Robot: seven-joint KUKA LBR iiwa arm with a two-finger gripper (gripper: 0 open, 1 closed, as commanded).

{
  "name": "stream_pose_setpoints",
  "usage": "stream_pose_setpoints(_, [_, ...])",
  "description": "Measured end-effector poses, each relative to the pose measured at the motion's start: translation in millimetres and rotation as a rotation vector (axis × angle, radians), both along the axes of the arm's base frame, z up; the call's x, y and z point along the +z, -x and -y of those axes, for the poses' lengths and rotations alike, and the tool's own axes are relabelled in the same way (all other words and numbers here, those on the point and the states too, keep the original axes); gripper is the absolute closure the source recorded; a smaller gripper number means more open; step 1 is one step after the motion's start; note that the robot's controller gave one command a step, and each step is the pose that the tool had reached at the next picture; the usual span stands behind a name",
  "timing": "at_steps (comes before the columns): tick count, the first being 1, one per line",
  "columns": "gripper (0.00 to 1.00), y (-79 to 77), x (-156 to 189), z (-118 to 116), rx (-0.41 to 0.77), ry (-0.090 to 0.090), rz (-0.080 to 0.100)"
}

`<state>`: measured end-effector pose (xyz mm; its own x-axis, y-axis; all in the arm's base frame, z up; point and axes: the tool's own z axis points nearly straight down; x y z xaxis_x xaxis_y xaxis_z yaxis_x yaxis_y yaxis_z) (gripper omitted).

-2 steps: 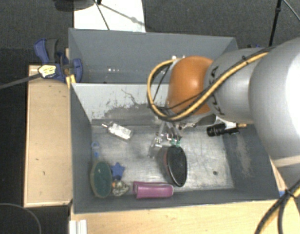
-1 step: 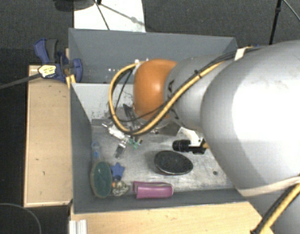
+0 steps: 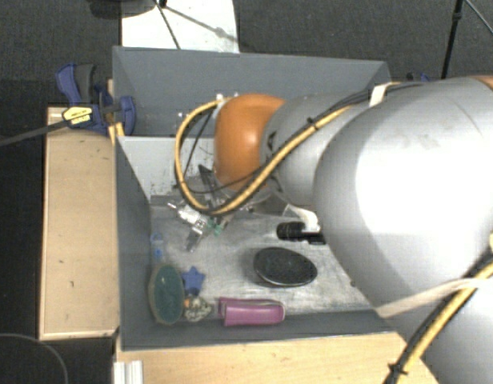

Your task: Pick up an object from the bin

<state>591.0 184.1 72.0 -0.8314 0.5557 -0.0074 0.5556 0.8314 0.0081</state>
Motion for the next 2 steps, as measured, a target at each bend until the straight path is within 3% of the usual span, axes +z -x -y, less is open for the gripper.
stream_pose_setpoints(1, [0.0, -0.9, 1.1, -0.5, 0.005, 0.001, -0.004])
stream_pose_setpoints(2, [1.0, -2.0, 1.8, 0.0, 0.006, 0.002, -0.002])
